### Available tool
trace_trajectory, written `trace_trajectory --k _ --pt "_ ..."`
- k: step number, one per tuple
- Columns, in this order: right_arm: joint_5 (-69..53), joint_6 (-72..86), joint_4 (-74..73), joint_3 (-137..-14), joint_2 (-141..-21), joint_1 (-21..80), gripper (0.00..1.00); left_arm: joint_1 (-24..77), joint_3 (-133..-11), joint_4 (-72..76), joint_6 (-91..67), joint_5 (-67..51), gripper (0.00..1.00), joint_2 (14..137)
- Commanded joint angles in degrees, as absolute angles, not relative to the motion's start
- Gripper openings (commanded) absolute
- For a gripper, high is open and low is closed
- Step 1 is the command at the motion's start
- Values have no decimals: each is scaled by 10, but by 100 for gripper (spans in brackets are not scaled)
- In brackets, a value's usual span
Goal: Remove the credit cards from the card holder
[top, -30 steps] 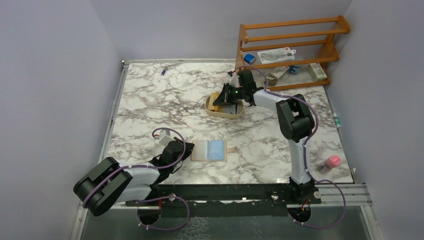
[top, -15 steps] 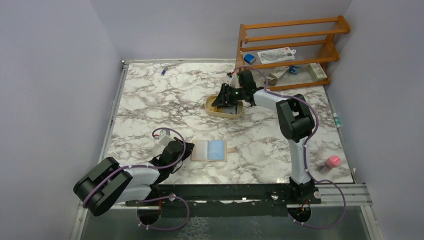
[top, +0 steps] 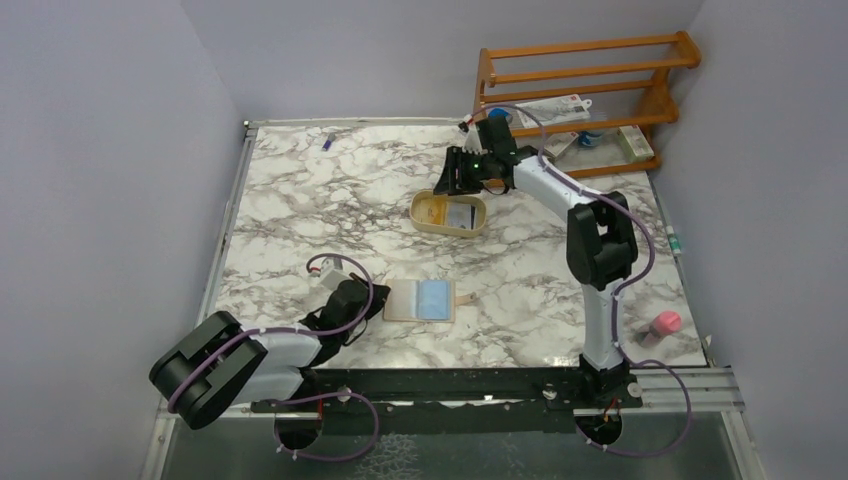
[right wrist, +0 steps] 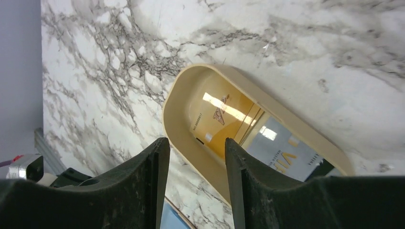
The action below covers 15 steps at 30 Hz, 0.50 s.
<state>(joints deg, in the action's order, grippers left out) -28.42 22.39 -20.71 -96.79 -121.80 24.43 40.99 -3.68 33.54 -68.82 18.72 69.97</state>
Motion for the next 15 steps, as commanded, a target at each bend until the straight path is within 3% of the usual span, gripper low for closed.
trace_trajectory --k 1,4,6,7,10,15 --pt "-188 180 -308 -1021 -1165 244 52 414 -15 187 -655 160 0 729" --pt "-189 181 -265 -969 -1107 243 52 414 -16 183 -655 159 0 725" --pt "-201 193 -222 -915 -1058 243 59 413 -21 171 -653 157 0 717" --pt "-213 197 -202 -889 -1036 243 66 414 -25 157 -650 158 0 710" --pt "-250 213 -136 -799 -970 243 99 414 -49 100 -644 159 0 657" --pt "-305 249 -61 -668 -878 243 100 413 -105 -4 -641 199 0 543"
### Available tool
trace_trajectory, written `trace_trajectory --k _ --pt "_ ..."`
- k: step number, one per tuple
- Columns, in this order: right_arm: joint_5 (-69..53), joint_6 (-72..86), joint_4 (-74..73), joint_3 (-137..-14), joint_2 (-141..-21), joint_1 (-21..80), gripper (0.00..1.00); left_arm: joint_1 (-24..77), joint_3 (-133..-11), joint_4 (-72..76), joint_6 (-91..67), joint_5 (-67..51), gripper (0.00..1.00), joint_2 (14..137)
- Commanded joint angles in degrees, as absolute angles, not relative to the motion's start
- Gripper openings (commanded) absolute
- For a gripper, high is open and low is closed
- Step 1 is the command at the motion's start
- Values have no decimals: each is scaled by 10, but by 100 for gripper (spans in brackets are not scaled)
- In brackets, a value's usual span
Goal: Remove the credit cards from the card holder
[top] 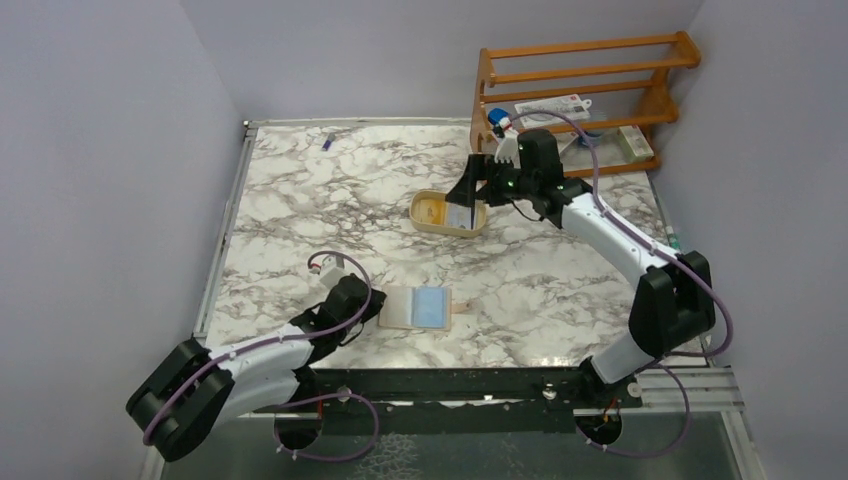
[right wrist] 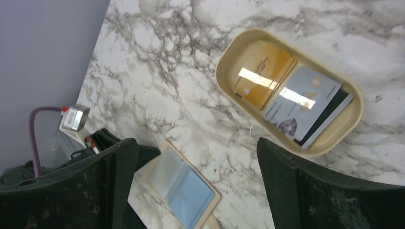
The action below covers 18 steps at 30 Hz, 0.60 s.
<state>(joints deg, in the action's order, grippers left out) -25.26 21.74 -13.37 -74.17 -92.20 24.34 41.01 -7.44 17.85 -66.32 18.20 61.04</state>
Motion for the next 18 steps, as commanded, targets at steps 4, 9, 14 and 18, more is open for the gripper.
trace_trajectory --k 4,9,14,18 --pt "-331 277 -49 -595 -811 243 100 413 -133 -22 -647 203 0 518" --pt "-301 266 -105 -572 -749 243 100 413 -182 -21 -629 181 36 594" --pt "-290 264 -144 -559 -711 243 100 412 -233 -37 -594 180 56 634" --pt "-284 269 -150 -545 -685 243 100 410 -283 -78 -552 207 66 626"
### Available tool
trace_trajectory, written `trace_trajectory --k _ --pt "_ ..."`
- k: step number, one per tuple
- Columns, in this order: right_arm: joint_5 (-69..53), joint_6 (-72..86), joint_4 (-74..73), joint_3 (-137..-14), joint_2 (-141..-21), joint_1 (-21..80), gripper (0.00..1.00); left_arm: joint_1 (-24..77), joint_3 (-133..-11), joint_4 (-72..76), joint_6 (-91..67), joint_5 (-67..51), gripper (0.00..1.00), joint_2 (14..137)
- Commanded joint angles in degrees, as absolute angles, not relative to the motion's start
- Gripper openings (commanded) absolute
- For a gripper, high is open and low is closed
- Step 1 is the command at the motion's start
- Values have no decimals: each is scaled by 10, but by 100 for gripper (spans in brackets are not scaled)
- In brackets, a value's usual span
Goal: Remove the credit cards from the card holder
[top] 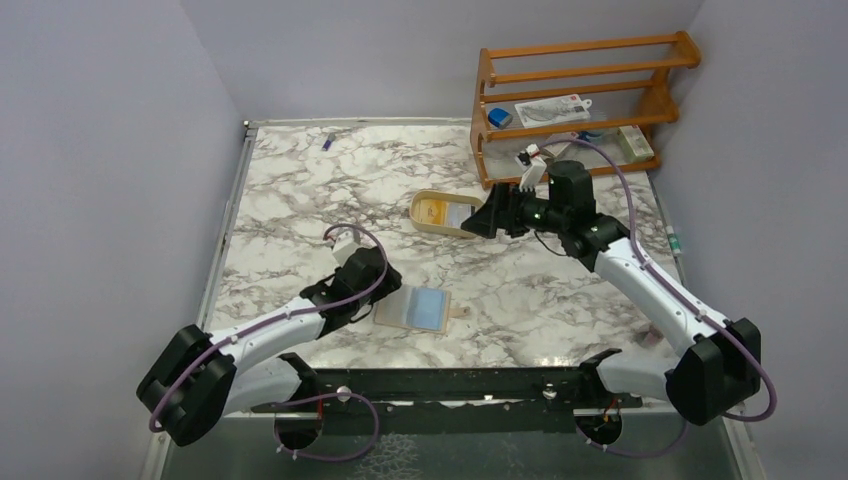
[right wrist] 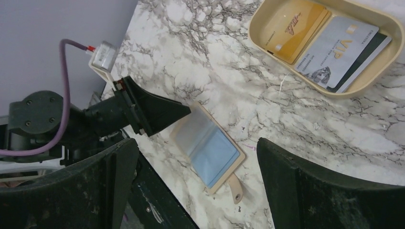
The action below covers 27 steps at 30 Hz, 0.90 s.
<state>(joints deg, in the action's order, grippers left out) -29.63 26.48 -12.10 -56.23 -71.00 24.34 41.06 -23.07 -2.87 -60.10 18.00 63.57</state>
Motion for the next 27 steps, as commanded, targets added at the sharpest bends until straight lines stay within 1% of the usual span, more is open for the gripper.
trace_trajectory --k 1,4,5,6,7,8,9,11,15,18,22,27 --pt "-280 269 -154 -542 -681 243 100 408 -295 -92 -542 214 68 624" --pt "-280 272 -158 -529 -670 243 100 404 -327 -124 -504 222 75 608" --pt "-281 275 -157 -522 -667 243 100 400 -336 -128 -486 216 78 601" --pt "-280 279 -157 -515 -663 243 100 395 -345 -125 -464 201 83 594" --pt "-272 286 -157 -509 -660 243 100 385 -351 -114 -433 169 89 587" --pt "-263 289 -157 -500 -656 243 100 372 -357 -101 -400 125 97 582" --pt "-258 286 -151 -491 -651 243 100 359 -365 -91 -370 83 99 579" --pt "-249 281 -138 -472 -638 243 100 341 -384 -84 -319 13 99 578" --pt "-227 272 -125 -454 -632 243 100 325 -422 -95 -233 0 99 571" --pt "-213 272 -107 -443 -630 243 100 307 -436 -88 -216 -32 99 562" --pt "-201 278 -82 -429 -633 243 100 291 -441 -91 -207 -38 99 563" --pt "-223 274 -83 -417 -656 244 100 269 -428 -122 -238 -51 99 592"
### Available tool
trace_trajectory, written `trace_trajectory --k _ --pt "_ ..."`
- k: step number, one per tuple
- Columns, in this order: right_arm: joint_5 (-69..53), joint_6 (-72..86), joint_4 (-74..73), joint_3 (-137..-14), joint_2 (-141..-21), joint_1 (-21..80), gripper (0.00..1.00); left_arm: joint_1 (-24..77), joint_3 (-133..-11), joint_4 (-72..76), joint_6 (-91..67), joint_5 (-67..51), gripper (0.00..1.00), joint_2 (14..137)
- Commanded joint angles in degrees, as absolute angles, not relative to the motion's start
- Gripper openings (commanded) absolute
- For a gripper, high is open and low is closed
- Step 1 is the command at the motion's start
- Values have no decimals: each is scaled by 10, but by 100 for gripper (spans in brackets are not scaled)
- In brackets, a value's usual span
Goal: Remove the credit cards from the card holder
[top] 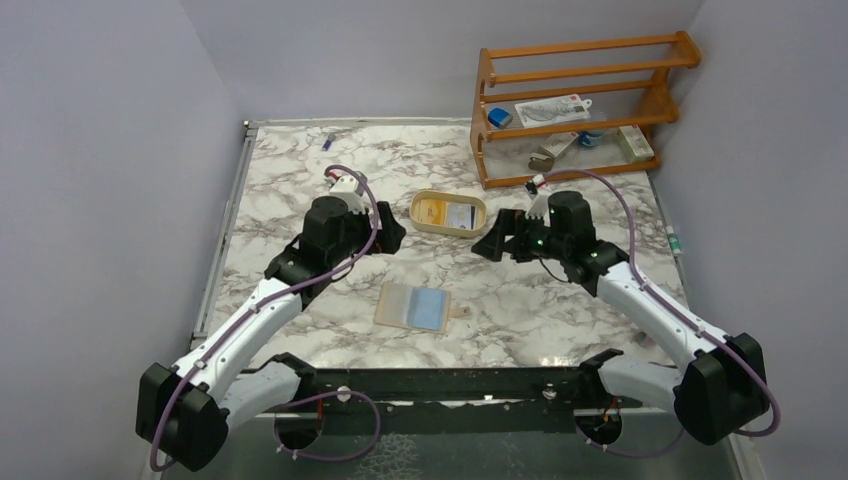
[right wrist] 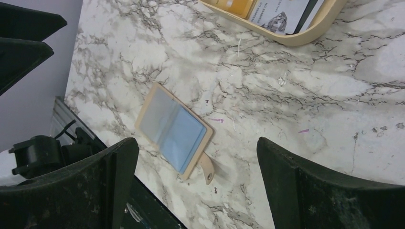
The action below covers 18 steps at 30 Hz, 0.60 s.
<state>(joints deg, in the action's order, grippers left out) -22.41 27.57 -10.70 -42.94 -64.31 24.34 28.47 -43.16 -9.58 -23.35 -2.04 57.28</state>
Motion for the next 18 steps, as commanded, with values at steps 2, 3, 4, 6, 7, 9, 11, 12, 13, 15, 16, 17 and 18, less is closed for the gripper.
trace_trajectory --k 2,3,4,6,7,9,11,12,13,15,16,17,18 --pt "-230 290 -67 -391 -663 250 100 265 -401 -132 -273 -40 99 605" --pt "-238 300 -54 -374 -666 255 100 265 -379 -132 -294 -39 99 608" --pt "-240 313 -42 -355 -669 261 100 265 -355 -127 -316 -43 99 606" --pt "-240 340 -15 -318 -678 270 100 265 -296 -92 -356 -51 99 593" --pt "-249 350 12 -296 -684 272 99 265 -271 -71 -368 -49 99 585" --pt "-262 362 59 -260 -697 277 97 265 -241 -47 -383 -39 99 584" --pt "-272 370 101 -237 -712 285 94 266 -224 -37 -395 -44 97 597" --pt "-273 372 113 -231 -718 290 91 268 -215 -25 -400 -51 96 604" --pt "-276 373 127 -226 -723 295 88 270 -205 -13 -406 -56 95 608" --pt "-284 380 154 -217 -733 302 80 277 -189 15 -414 -58 93 616" --pt "-287 385 167 -212 -738 305 79 278 -183 24 -417 -59 92 619" --pt "-289 391 179 -209 -743 311 78 279 -178 32 -419 -62 91 621" --pt "-290 395 187 -207 -749 317 76 281 -173 41 -422 -65 90 623"
